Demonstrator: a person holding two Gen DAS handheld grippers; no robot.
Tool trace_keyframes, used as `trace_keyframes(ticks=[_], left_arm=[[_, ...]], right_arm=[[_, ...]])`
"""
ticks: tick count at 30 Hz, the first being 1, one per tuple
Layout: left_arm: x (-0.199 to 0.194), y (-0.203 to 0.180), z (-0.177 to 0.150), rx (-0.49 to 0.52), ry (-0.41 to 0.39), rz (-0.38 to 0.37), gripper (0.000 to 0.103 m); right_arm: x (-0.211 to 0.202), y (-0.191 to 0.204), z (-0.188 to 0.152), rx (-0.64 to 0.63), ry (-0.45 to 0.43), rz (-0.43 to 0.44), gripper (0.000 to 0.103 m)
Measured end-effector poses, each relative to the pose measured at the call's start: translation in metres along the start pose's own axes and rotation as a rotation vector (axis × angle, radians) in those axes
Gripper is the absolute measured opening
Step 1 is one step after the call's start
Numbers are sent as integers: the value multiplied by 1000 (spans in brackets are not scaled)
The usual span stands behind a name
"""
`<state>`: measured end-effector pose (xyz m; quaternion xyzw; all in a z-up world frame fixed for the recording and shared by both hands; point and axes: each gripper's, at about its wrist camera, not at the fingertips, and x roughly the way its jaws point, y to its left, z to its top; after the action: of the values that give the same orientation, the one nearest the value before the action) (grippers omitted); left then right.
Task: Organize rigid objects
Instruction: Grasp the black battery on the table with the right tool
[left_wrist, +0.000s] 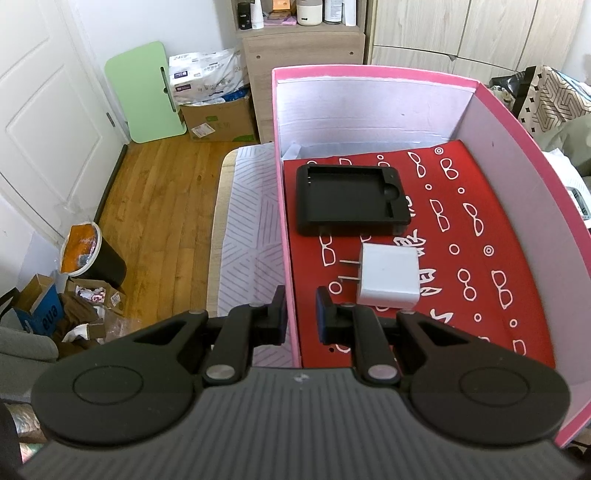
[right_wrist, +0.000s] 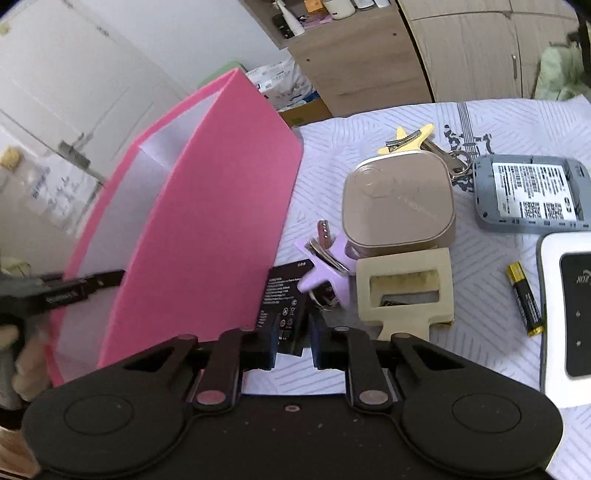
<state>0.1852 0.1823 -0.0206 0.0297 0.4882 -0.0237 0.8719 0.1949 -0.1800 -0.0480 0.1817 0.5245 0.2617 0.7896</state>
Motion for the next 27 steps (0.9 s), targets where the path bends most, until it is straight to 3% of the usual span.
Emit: trace_keyframes(ticks=[6, 11, 13, 15, 17, 21, 27], left_arm=[[1, 2, 1, -15, 0, -10, 14], [1, 1, 0, -6, 3, -5, 15], [2, 1, 0, -6, 4, -5, 15], [2, 2, 0, -9, 5, -5, 14], [1, 2, 0, -13, 3, -7, 14], [2, 2, 0, -7, 4, -6, 14], [1, 2, -1, -8, 4, -9, 15]], right_arm=[[2, 5, -3, 66, 37, 112, 22], [23, 12, -7, 50, 58, 30, 21], [26, 13, -5, 45, 29, 29, 21], [24, 15, -3, 25, 7, 42, 14], [11, 26, -2, -65, -27, 36, 13], [-21, 30, 6, -87, -78, 65, 11], [-71, 68, 31, -247, -141, 93, 11]])
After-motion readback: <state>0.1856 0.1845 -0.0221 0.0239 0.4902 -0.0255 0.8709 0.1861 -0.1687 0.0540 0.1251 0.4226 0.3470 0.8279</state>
